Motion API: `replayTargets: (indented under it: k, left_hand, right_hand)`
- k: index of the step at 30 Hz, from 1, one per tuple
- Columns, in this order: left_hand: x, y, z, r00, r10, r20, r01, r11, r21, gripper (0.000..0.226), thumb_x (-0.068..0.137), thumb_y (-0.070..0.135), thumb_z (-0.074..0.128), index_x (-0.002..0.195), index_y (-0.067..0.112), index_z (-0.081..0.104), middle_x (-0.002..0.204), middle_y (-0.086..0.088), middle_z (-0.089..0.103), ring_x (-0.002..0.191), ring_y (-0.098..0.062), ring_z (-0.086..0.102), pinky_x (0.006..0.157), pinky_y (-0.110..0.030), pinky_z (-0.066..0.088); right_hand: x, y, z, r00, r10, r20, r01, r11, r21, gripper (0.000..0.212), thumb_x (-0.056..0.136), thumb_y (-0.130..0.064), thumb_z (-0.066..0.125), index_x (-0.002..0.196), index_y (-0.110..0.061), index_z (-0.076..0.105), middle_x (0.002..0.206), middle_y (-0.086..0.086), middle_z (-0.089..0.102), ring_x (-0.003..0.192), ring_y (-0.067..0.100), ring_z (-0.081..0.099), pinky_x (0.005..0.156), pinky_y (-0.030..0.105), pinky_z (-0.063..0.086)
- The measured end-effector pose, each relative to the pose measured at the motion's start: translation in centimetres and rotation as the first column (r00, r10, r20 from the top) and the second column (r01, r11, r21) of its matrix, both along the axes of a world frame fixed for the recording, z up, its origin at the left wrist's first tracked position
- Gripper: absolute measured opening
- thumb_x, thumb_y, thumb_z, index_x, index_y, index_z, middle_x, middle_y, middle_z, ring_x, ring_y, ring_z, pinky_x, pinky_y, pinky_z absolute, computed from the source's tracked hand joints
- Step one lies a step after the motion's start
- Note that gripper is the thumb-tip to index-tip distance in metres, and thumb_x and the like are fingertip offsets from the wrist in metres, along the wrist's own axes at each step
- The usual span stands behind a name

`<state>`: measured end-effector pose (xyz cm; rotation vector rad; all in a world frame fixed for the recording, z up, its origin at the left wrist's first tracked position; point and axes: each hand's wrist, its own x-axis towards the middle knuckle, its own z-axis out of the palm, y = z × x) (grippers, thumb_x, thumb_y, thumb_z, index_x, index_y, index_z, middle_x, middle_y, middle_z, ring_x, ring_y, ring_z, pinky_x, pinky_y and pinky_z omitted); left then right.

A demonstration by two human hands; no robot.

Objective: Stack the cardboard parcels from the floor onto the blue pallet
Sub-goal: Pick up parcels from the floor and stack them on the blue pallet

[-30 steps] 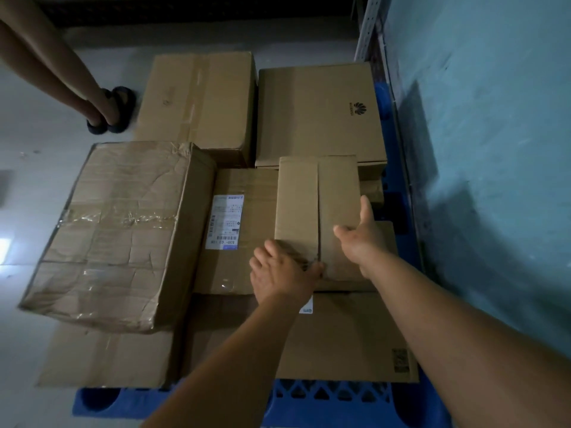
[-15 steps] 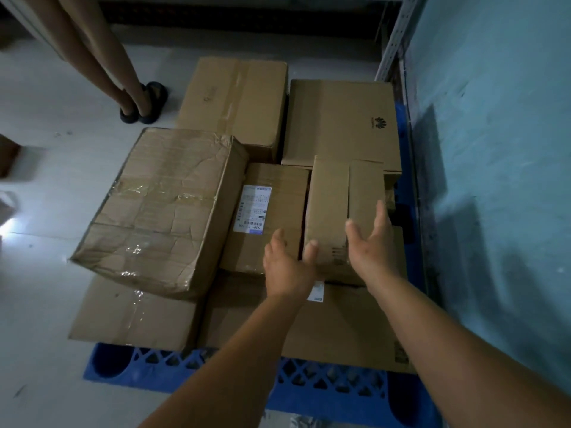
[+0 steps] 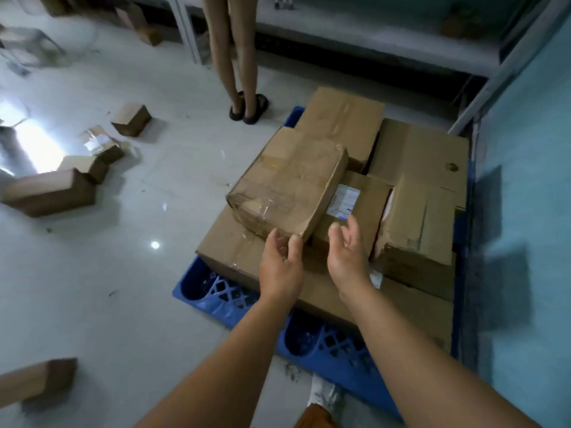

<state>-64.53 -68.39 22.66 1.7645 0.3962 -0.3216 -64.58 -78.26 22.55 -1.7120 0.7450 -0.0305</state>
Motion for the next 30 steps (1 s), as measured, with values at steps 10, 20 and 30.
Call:
replayTargets:
  k: [10, 20, 30]
  left_hand:
    - [-4.5, 15.7, 2.1, 0.854, 0.519, -0.044, -0.519, 0.855, -0.002, 0.051, 0.097, 0.039, 0.048, 0.142, 0.017, 0.041, 0.123, 0.005, 0.055, 0.119, -0.016, 0.054, 0.104, -0.03, 0.039]
    - [-14.3, 25.7, 1.3, 0.44, 0.895, -0.076, -0.896, 0.443, 0.039, 0.052, 0.098, 0.041, 0.045, 0.144, 0.018, 0.038, 0.138, 0.0, 0.051, 0.107, -0.003, 0.045, 0.091, -0.021, 0.035]
    - [-27.9, 31.9, -1.8, 0.004, 0.993, -0.117, -0.995, 0.015, 0.094, 0.051, 0.098, 0.041, 0.043, 0.143, 0.018, 0.04, 0.142, 0.0, 0.05, 0.126, -0.015, 0.049, 0.093, -0.021, 0.037]
  right_hand:
    - [-1.3, 16.4, 2.9, 0.91, 0.413, 0.03, -0.414, 0.902, 0.125, 0.051, 0.102, -0.03, 0.038, 0.149, -0.014, 0.026, 0.147, 0.006, 0.041, 0.115, 0.003, 0.04, 0.088, 0.009, 0.03]
    - [-6.4, 29.9, 2.2, 0.46, 0.883, -0.091, -0.872, 0.469, 0.141, 0.051, 0.103, -0.037, 0.033, 0.151, -0.024, 0.024, 0.153, 0.0, 0.034, 0.136, 0.016, 0.036, 0.095, 0.02, 0.026]
    - [-18.2, 39.9, -0.6, 0.07, 0.983, -0.17, -0.969, 0.108, 0.221, 0.051, 0.101, -0.045, 0.033, 0.149, -0.033, 0.024, 0.15, -0.001, 0.038, 0.134, 0.017, 0.04, 0.105, 0.035, 0.033]
